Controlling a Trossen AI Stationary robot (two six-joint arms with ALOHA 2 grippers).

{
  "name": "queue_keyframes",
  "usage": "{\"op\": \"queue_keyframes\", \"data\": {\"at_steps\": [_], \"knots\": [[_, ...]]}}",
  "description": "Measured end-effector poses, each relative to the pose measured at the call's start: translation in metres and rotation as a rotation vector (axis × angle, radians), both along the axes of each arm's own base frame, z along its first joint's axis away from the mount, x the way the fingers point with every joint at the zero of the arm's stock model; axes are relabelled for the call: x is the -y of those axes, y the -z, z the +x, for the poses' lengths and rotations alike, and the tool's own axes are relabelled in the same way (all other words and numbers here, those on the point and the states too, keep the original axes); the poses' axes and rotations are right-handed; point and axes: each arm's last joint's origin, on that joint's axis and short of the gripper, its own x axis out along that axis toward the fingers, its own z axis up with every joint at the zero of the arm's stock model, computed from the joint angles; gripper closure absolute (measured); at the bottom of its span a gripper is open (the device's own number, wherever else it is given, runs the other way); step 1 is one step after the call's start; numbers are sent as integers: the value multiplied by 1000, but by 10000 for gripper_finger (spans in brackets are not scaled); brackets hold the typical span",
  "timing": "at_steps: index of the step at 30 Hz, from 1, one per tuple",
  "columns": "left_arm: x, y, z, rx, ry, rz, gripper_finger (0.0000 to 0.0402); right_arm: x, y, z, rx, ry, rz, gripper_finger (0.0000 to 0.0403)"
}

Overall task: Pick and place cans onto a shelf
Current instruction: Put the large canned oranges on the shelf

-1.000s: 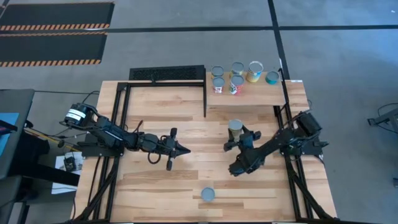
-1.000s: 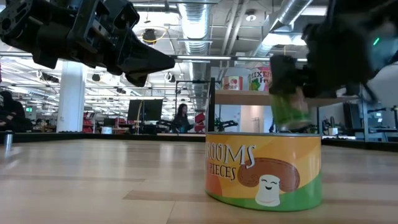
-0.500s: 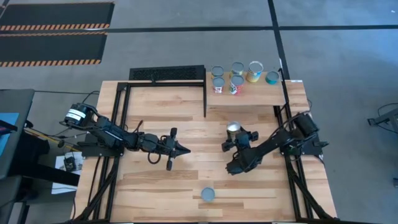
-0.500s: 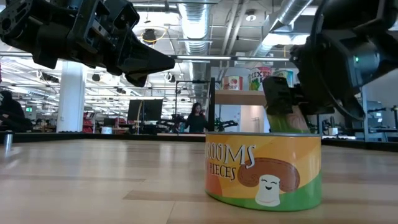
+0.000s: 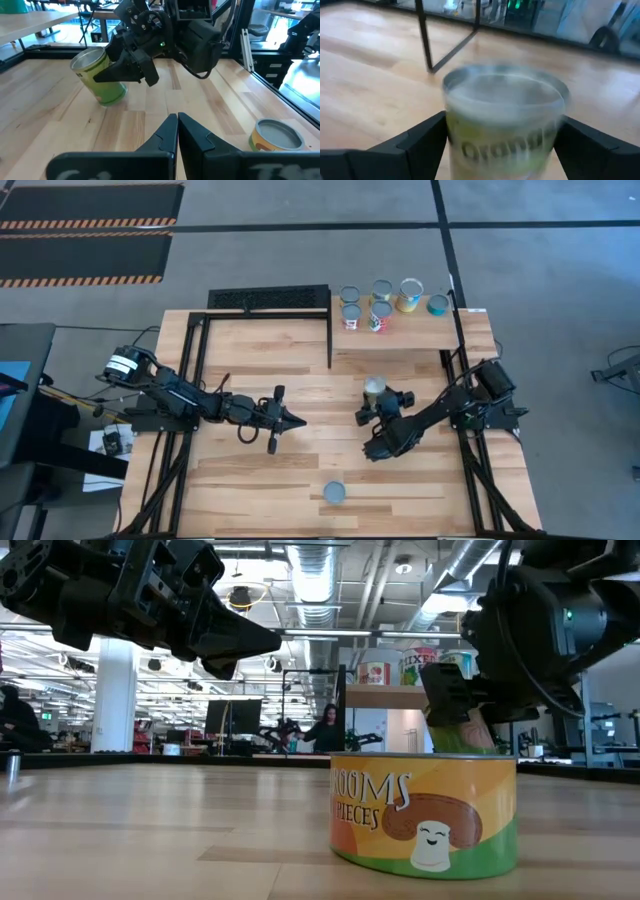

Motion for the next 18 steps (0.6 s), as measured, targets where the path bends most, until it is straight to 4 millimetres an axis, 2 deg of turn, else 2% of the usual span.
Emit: {"op": "queue_keyframes", "data": {"at_steps": [2,13,18], "knots": [[0,0,0,-2,0,0,400,-2,2,1,8,6,49,57],[0,1,0,-6,0,2,400,-15,2,-5,-10,-42,54,57],[0,1,0,-8,0,2,400,-17,-6,-10,-37,-51,82,54]]}}
